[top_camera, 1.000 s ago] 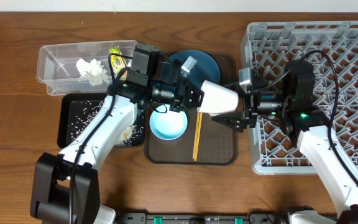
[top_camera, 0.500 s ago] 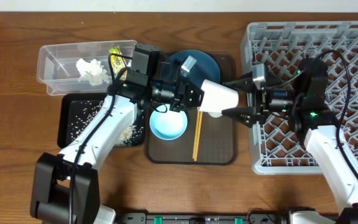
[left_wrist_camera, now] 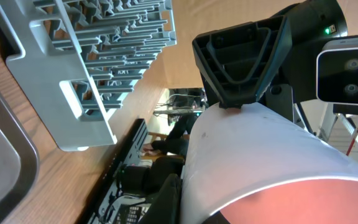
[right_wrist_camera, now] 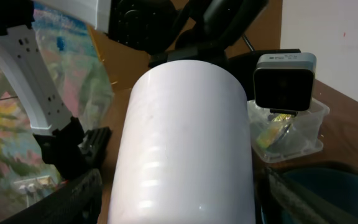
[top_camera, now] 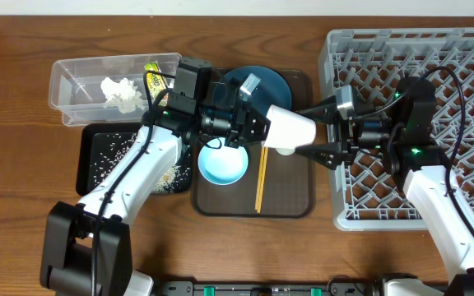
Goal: Sort waste into correct bins and load items into the dishwasher rack
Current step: 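Hand the cup from the left gripper to the right gripper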
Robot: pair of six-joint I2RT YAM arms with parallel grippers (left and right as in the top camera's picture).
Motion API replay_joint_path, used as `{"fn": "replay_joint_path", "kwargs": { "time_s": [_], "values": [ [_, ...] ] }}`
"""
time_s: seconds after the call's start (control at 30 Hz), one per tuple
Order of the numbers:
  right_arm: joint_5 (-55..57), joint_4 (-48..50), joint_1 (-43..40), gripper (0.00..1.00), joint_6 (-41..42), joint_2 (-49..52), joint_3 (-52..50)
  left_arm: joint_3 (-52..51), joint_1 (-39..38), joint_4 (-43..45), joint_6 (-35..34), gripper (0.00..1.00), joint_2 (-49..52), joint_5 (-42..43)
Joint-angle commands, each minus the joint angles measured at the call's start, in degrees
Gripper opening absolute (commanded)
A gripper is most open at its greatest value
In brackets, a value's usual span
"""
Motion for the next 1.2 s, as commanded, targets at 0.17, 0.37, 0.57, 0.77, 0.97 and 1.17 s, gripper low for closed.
{"fn": "replay_joint_path", "kwargs": {
  "time_s": [0.17, 0.37, 0.57, 0.77, 0.97, 1.17],
  "values": [
    [-1.4, 0.07, -0.17, 0.79, -1.11, 0.11, 1.01, 0.15, -0.17, 0.35, -1.42, 0.06, 0.42, 1.22],
    [-1.38, 0.11, -0.17, 0.79, -1.14, 0.11, 1.01, 0.15, -0.17, 4.2, -5.51, 0.06, 0.42, 1.22],
    [-1.38, 0.72, -0.17, 0.79, -1.14, 0.11, 1.01, 0.15, -0.44, 5.44, -6.43, 0.06, 0.42, 1.2],
    [-1.42, 2.49, -0.04, 0.79, -1.11, 0.11, 1.01, 0.15, -0.44, 5.44, -6.51, 0.06, 0.42, 1.2],
    [-1.38, 2.99, 1.14, 0.79, -1.14, 0.11, 1.01, 0.15, -0.44, 5.46, -7.1, 0.06, 0.42, 1.2],
    [-1.38, 3.72, 1.33, 0.73, -1.11, 0.11, 1.01, 0.15, -0.44, 5.46, -7.1, 0.06, 0.42, 1.2]
  ]
}}
